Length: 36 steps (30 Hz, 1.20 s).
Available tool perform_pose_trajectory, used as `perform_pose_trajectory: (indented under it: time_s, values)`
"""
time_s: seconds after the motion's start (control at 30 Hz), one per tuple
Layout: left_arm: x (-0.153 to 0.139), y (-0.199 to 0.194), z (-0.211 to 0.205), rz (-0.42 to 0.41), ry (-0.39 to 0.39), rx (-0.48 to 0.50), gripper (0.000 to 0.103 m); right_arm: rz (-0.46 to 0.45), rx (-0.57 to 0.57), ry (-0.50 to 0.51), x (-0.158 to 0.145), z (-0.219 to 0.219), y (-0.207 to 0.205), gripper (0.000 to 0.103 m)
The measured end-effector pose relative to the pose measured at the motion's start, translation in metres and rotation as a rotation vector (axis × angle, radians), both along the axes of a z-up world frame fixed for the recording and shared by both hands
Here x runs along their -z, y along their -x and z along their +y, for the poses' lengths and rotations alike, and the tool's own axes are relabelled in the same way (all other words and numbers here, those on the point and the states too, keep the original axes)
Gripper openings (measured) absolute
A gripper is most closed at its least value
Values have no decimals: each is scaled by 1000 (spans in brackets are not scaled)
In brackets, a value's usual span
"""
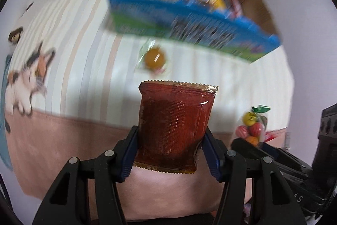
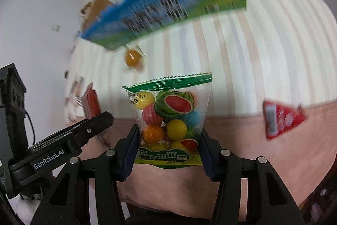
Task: Organize snacks
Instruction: 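Carry both packets into the box and open both tools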
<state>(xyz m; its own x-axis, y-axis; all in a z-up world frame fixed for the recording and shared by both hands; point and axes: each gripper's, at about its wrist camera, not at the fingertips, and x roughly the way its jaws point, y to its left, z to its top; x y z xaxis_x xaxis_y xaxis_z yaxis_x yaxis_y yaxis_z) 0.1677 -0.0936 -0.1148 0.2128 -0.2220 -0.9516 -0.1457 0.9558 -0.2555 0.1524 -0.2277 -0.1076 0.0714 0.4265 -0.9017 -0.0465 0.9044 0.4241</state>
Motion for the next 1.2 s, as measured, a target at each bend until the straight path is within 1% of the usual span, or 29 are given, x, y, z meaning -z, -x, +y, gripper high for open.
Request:
perform_pose_trajectory:
  time_s: [0.1,0.23,0.3,0.37,0.43,0.53,0.57,0.6,0.77,0.83,0.9,0.97,1.03,1.1,1.13,1.17,1.2]
  values:
    - [-32,-33,-1,-60,32,18,55,-50,4,-37,-31,-3,-24,55]
    - [-70,-73,1,-113,42,40,55,-107,3,-58,-63,-7,-66,55]
    - [-80,-100,2,-126,40,52,55,-130,5,-57,-75,-6,-92,55]
    - [-87,-129,3,-133,20,60,55,-150,7,-44,-81,-2,-120,55]
    - [-87,-160,9,-122,9,58,55,-160,11,-29,-82,-2,-149,55]
    - [-76,-208,16,-88,-15,58,55,-160,14,-2,-79,2,-194,55]
    - [-68,-226,17,-71,-24,59,55,-155,11,14,-74,8,-212,55]
    - [-59,-245,25,-47,-30,58,55,-146,11,25,-68,14,-227,55]
    - [-13,-310,53,51,-64,48,55,-93,-24,111,-30,42,-303,55]
    - [3,-330,63,85,-69,44,55,-72,-48,141,-16,54,-327,55]
    - [18,-347,70,119,-71,51,55,-44,-71,159,-2,63,-342,55]
    - [29,-357,72,152,-75,54,55,-9,-88,176,13,72,-357,55]
    - [43,-365,75,201,-61,54,55,20,-102,180,26,78,-370,55]
    - [52,-372,80,240,-36,34,56,85,-125,188,44,84,-383,56]
    - [54,-374,82,242,-35,29,63,117,-119,194,51,85,-387,60]
    - [54,-375,83,239,-46,24,69,119,-121,193,55,86,-391,68]
    - [53,-377,85,234,-61,19,85,107,-121,202,56,86,-393,72]
